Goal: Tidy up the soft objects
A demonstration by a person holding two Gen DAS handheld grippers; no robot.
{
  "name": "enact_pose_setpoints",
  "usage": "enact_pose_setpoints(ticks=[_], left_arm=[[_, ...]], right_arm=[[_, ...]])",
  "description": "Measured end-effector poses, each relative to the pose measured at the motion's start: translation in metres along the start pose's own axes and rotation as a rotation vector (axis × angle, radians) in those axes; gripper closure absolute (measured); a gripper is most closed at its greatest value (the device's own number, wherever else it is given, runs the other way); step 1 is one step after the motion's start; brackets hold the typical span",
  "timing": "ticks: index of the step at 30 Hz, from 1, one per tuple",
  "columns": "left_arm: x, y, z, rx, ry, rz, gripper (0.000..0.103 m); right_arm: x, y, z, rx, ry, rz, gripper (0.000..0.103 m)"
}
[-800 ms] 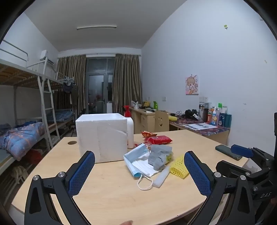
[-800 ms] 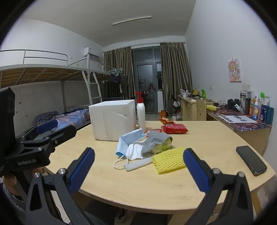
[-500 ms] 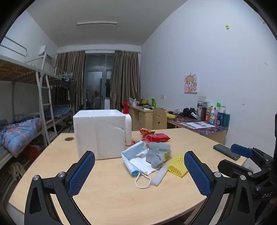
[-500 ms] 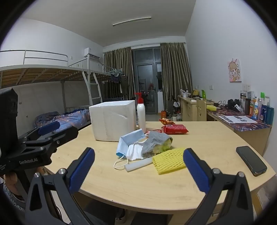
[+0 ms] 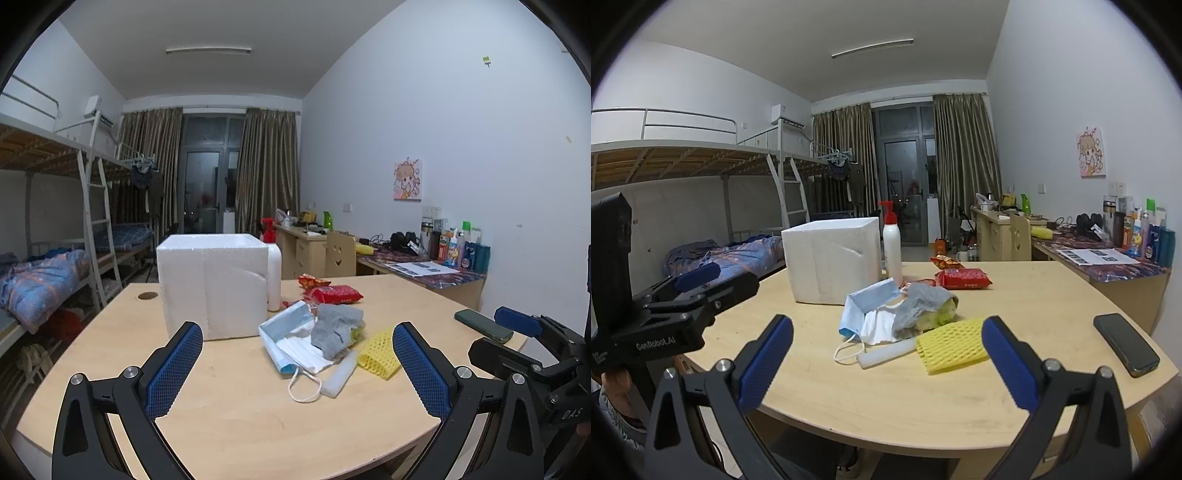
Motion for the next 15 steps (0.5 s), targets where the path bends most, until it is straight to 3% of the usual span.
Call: enact_pose_setpoints(ticks=[15], left_arm=[[-0.01, -0.001, 0.004, -0.01, -0.041, -0.044, 0.0]], right_arm=[[0.001, -0.002, -0.003, -0.003, -0.002, 0.002, 0.0]])
Point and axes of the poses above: each gripper's, at about its wrist camera, not at the fingertips, and x roughly the way its jaws point, z to its left, y to its underside, the point moved 6 cm from there along x, roughly the way its jaws point, and after that the axes turned 10 degrees about x, right-handed, at the moved point
